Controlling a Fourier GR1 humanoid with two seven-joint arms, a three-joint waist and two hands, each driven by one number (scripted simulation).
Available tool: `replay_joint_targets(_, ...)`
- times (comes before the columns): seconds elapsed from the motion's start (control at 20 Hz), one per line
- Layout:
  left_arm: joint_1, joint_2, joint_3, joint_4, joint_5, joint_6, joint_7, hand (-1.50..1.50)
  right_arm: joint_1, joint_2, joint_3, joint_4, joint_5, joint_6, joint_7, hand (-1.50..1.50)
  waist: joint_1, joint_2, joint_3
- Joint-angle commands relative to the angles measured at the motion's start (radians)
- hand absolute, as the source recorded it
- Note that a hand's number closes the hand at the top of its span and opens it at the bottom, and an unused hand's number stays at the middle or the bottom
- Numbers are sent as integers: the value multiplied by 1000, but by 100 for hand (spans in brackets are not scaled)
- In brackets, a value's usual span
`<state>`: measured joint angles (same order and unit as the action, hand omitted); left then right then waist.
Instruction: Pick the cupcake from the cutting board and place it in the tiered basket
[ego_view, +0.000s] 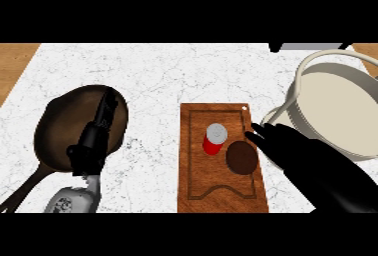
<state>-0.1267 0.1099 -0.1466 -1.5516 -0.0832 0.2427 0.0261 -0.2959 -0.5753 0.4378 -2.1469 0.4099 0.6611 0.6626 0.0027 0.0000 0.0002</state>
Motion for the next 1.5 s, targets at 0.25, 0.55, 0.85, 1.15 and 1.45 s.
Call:
replay_joint_targets(0.25,-31,-47,-4,-10,-30,9,44,0,65,81,-13,142,215,-59,-90,-150,-3,0,0)
replay_joint_targets(0.55,-55,-31,21,14,-53,-16,31,0,104,100,-105,111,164,40,-134,-150,-4,0,0)
replay_joint_targets(0.85,-36,-49,31,29,-49,-26,16,0,124,133,-98,197,254,-18,-269,-150,-3,0,0)
replay_joint_targets(1.15,-54,-67,61,105,-47,-19,-41,0,86,207,-83,217,278,17,-252,-150,-3,1,-1)
replay_joint_targets(1.45,5,-33,58,-11,-44,-50,0,0,128,203,-114,216,283,37,-283,-150,-1,-1,0)
